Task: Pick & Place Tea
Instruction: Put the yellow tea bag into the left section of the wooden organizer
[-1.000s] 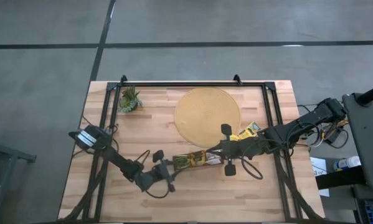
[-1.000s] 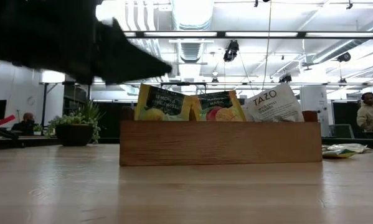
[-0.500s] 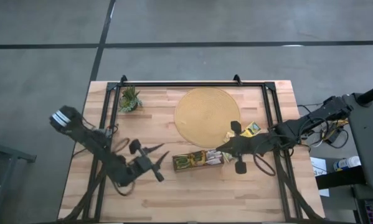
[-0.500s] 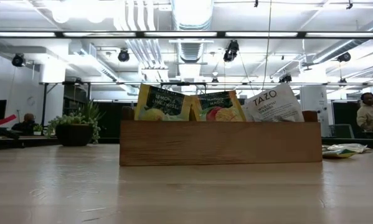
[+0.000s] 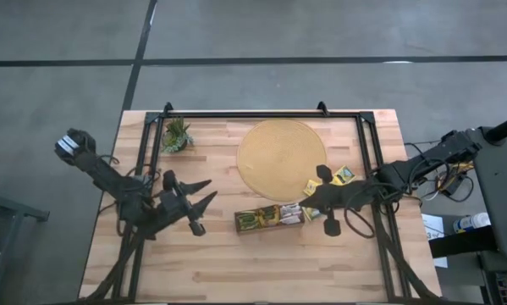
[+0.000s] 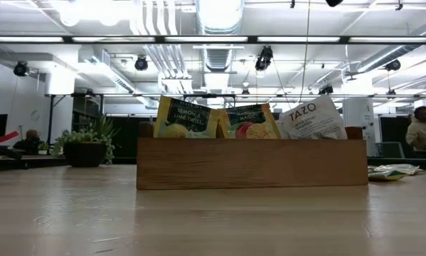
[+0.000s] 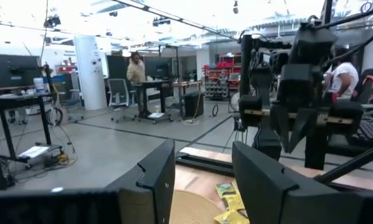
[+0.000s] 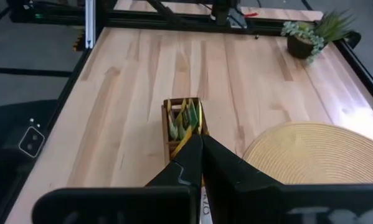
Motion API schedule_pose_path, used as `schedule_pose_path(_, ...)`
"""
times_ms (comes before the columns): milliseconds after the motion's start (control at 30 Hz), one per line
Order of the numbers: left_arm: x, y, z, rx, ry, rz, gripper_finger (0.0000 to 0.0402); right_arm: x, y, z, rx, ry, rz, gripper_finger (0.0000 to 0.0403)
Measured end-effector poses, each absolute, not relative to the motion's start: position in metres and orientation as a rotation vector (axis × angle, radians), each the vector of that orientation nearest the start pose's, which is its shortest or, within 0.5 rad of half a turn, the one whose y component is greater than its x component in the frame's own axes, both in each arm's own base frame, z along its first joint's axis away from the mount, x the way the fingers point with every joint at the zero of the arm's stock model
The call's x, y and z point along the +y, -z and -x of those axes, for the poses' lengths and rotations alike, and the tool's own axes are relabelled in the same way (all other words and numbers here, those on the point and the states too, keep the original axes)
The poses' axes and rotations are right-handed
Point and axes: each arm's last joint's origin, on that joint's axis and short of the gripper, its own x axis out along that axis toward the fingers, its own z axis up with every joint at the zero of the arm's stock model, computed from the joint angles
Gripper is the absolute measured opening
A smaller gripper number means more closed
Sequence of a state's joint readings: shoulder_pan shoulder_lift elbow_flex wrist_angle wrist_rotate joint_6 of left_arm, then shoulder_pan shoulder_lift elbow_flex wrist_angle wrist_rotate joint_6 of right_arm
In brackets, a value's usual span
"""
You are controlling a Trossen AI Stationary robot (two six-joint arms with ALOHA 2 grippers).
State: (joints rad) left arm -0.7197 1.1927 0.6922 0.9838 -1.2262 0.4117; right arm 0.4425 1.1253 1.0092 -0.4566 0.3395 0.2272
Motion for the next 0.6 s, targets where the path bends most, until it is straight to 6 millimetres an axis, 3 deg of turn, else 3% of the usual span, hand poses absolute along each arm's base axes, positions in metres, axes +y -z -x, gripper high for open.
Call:
schedule_pose_path(233, -0.132, -0.307, -0.195, -0.146, -0.546, -0.019, 0.0153, 0.093, -0.324, -0.219, 0.508, -0.042, -0.017, 0.0009)
schedule_pose_path(600, -0.129, -0.305, -0.197, -0.144, -0.557, -0.022, 0.0153, 0.096, -0.320, -0.227, 0.511, -0.039, -0.013, 0.0009)
